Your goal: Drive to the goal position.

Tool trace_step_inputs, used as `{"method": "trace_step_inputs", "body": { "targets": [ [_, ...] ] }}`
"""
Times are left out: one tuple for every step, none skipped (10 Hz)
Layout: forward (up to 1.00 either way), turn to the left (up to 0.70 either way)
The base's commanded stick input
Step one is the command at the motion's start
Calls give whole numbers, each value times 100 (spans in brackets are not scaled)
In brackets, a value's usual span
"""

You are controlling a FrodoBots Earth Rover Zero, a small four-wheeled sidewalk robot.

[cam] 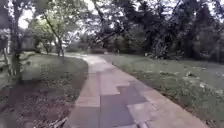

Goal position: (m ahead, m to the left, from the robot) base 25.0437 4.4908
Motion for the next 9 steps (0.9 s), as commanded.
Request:
{"method": "trace_step_inputs", "body": {
  "targets": [
    [100, 0],
    [100, 0],
    [100, 2],
    [100, 2],
    [100, 2],
    [100, 2],
    [100, 2],
    [100, 2],
    [100, 2]
  ]
}}
